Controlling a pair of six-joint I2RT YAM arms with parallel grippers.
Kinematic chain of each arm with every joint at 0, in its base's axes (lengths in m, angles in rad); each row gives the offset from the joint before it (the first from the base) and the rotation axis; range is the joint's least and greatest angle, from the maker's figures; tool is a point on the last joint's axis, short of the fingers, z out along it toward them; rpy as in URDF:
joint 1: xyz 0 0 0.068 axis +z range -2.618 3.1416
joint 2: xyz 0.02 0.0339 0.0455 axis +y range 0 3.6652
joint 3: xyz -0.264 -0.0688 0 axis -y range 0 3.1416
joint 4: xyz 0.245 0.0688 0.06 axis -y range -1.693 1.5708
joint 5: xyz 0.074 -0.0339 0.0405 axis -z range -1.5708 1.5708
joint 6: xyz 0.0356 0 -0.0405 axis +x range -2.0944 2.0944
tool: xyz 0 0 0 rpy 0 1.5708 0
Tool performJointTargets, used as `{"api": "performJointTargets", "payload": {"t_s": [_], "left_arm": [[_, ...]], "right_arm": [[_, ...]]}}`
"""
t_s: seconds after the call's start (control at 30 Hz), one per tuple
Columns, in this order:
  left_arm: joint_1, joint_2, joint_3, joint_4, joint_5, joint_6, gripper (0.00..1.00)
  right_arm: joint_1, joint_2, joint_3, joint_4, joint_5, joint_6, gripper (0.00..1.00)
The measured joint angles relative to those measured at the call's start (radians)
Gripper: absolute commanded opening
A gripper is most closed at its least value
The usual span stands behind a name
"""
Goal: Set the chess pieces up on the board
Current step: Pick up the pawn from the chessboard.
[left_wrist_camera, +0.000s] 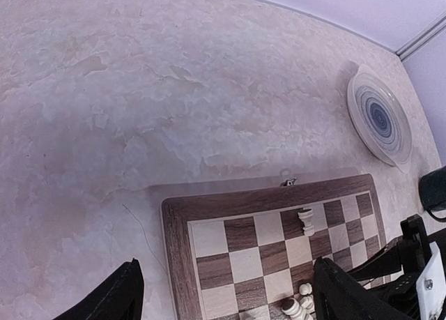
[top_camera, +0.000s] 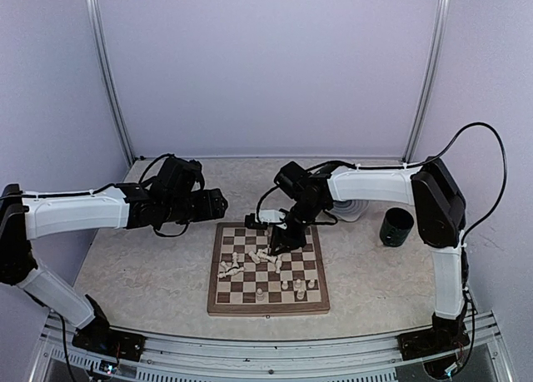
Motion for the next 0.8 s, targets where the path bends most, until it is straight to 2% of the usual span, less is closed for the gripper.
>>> {"api": "performJointTargets", "payload": {"t_s": [0.23, 0.8], "left_arm": [[0.002, 0.008, 0.0, 0.002, 0.007, 0.0, 0.82], [0.018, 0.009, 0.015, 0.0, 0.01, 0.001, 0.83]], "right_arm": [[-0.006, 0.002, 0.0, 0.0, -0.001, 0.006, 0.08], [-0.009, -0.066, 0.012, 0.009, -0.014, 0.017, 0.08]]}}
